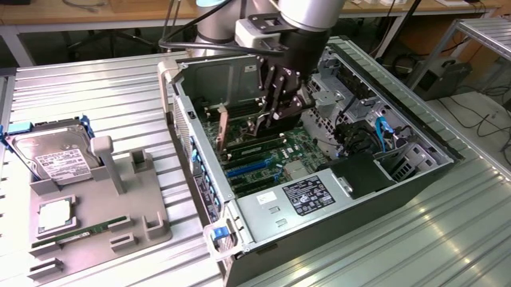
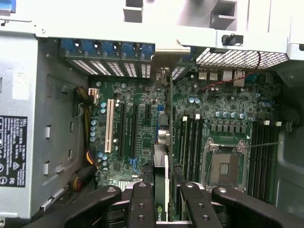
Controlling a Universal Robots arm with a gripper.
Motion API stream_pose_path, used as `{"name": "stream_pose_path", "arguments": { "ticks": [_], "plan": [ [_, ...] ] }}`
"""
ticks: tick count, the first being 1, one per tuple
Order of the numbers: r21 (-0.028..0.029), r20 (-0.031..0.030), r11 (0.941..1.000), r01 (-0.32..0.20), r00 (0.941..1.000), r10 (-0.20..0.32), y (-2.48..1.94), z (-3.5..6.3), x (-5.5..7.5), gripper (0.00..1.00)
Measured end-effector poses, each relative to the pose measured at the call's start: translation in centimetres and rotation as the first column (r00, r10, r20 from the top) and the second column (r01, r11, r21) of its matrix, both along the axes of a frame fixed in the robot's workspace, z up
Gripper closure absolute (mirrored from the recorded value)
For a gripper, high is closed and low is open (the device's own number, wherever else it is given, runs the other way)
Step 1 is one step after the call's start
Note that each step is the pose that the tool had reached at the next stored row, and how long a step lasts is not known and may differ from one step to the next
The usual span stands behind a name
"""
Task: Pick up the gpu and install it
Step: 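Insert the gpu into the slot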
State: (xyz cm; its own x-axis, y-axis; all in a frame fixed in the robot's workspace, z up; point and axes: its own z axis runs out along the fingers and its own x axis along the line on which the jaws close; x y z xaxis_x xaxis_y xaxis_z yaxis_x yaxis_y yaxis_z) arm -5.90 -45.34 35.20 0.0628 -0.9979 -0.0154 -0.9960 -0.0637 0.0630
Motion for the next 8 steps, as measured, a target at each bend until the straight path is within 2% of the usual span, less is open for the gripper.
{"name": "stream_pose_path", "arguments": {
  "ticks": [3,8],
  "plan": [
    [0.0002,0.0001,1.0,0.002,1.0,-0.002,0.42,-0.59,-0.8,0.74],
    [0.0,0.0001,0.9999,0.012,0.9999,-0.012,0.47,-1.51,-0.9,0.74]
  ]
}}
